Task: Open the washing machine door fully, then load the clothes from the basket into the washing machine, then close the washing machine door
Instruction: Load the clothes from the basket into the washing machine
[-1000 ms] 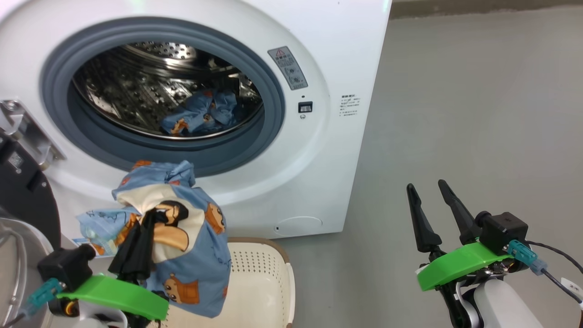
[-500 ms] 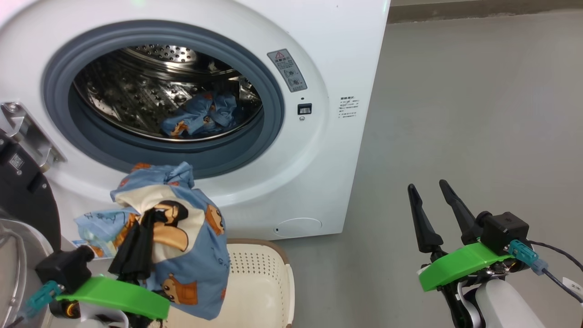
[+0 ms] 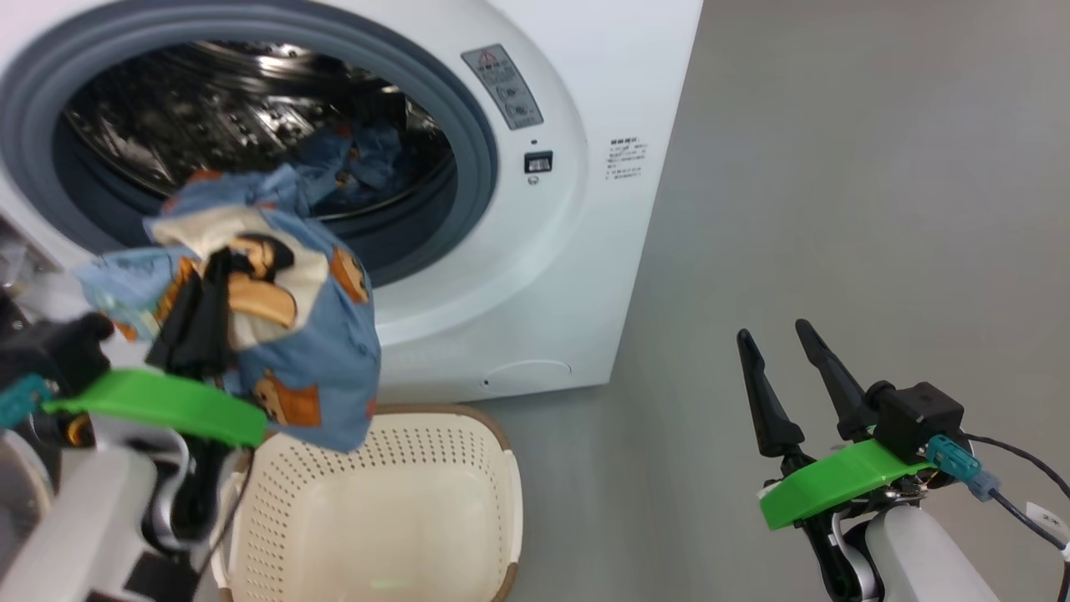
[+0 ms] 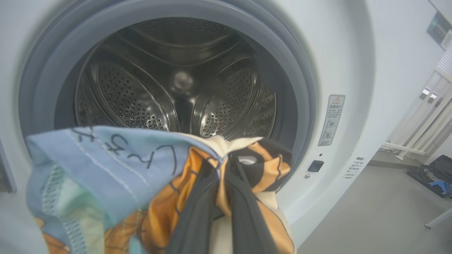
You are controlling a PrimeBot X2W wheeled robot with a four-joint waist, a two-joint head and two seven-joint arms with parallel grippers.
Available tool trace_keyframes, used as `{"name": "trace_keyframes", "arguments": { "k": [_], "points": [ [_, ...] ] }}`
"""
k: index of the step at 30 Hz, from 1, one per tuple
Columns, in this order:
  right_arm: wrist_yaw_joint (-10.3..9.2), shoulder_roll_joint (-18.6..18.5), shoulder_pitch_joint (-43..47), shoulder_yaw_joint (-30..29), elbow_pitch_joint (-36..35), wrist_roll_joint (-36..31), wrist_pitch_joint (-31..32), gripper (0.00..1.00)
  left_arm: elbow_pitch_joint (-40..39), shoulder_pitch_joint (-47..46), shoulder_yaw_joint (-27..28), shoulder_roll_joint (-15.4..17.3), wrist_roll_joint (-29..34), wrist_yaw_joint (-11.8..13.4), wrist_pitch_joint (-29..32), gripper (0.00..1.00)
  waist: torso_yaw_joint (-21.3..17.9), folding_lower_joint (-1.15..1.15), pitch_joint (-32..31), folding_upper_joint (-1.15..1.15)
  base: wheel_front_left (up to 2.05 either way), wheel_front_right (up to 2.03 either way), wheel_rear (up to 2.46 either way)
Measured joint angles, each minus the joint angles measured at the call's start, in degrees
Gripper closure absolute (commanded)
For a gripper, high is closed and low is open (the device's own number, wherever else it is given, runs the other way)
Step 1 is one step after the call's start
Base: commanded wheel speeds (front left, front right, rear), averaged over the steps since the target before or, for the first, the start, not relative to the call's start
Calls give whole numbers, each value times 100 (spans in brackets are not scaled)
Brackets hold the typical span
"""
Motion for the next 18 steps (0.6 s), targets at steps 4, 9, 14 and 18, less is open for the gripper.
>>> {"name": "trace_keyframes", "arguments": {
  "k": [4, 9, 14, 18],
  "points": [
    [0, 9, -41, 9, -100, -51, 0, 0, 523, -636, 0, -9, 7, -141, 70, 100, -83, 0, 269, 0, 0, 0, 0],
    [0, 9, -204, 160, -299, -41, 0, 0, 1211, -1549, -10, 7, 47, -275, 140, 100, -199, 0, 690, 0, 0, 0, 0],
    [1, 29, -268, 192, -546, -37, 0, 0, 1813, -2534, -18, 157, 153, -368, 253, 100, -351, 0, 1163, 0, 0, 0, 0],
    [1, 27, -296, 282, -713, 65, 0, 0, 2252, -3277, -47, 200, 172, -411, 303, 100, -492, 0, 1556, 0, 0, 0, 0]
  ]
}}
